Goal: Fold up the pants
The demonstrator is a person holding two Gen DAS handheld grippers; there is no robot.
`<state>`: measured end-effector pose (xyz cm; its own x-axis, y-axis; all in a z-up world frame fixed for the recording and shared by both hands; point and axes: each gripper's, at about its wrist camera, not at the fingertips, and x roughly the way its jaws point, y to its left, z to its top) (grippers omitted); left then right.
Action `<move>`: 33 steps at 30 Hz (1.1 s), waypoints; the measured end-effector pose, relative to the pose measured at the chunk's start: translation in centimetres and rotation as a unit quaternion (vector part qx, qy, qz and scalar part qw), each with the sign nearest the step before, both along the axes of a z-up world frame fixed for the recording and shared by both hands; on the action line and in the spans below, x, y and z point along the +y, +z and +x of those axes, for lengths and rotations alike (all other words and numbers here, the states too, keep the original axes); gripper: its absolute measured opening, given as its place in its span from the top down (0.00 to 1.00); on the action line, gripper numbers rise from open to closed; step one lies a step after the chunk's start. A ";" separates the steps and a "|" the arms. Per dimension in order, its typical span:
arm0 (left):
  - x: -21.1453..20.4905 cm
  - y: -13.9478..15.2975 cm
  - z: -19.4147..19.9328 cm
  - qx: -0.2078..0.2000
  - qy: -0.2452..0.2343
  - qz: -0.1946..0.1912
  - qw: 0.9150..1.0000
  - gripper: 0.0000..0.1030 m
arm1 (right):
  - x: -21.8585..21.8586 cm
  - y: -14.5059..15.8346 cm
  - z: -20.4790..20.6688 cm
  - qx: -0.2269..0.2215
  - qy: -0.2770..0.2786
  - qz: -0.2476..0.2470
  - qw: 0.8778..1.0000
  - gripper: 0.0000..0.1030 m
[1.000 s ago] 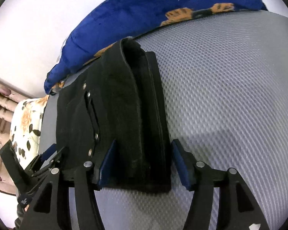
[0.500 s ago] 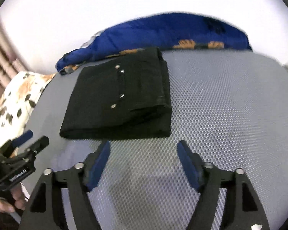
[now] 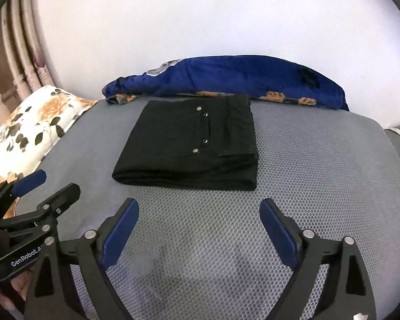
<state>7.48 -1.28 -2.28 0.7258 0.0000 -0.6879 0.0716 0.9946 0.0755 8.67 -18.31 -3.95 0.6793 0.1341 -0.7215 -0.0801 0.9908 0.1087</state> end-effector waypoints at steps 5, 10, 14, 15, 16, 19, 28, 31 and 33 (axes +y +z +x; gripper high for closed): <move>0.1 0.1 -0.7 -0.003 0.010 0.006 1.000 0.24 | 0.4 -0.1 -0.8 -0.005 -0.002 -0.006 1.000 0.11; 0.1 0.0 -1.1 -0.003 0.015 0.012 1.000 0.24 | 0.6 -0.2 -1.2 -0.009 -0.005 -0.012 1.000 0.10; 0.1 -0.3 -1.1 0.003 0.016 0.011 1.000 0.23 | 0.8 -0.1 -1.4 -0.013 -0.006 -0.017 1.000 0.08; 0.1 -0.4 -1.1 0.005 0.016 0.010 1.000 0.23 | 0.8 -0.1 -1.4 -0.014 -0.006 -0.018 1.000 0.08; 0.1 -0.4 -1.1 0.006 0.015 0.009 1.000 0.23 | 0.8 -0.1 -1.5 -0.013 -0.007 -0.018 1.000 0.08; 0.1 -0.6 -1.1 0.010 0.014 0.006 1.000 0.24 | 0.9 -0.2 -1.5 -0.012 -0.007 -0.021 1.000 0.07; 0.2 -1.1 -0.8 0.020 0.018 0.003 1.000 0.23 | 1.0 -0.5 -1.4 -0.002 -0.005 -0.018 1.000 0.07; 0.2 -1.2 -0.9 0.020 0.019 0.008 1.000 0.23 | 1.1 -0.6 -1.3 0.001 -0.005 -0.017 1.000 0.07; 0.3 -1.3 -0.9 0.021 0.019 0.008 1.000 0.23 | 1.1 -0.7 -1.2 0.004 -0.006 -0.015 1.000 0.07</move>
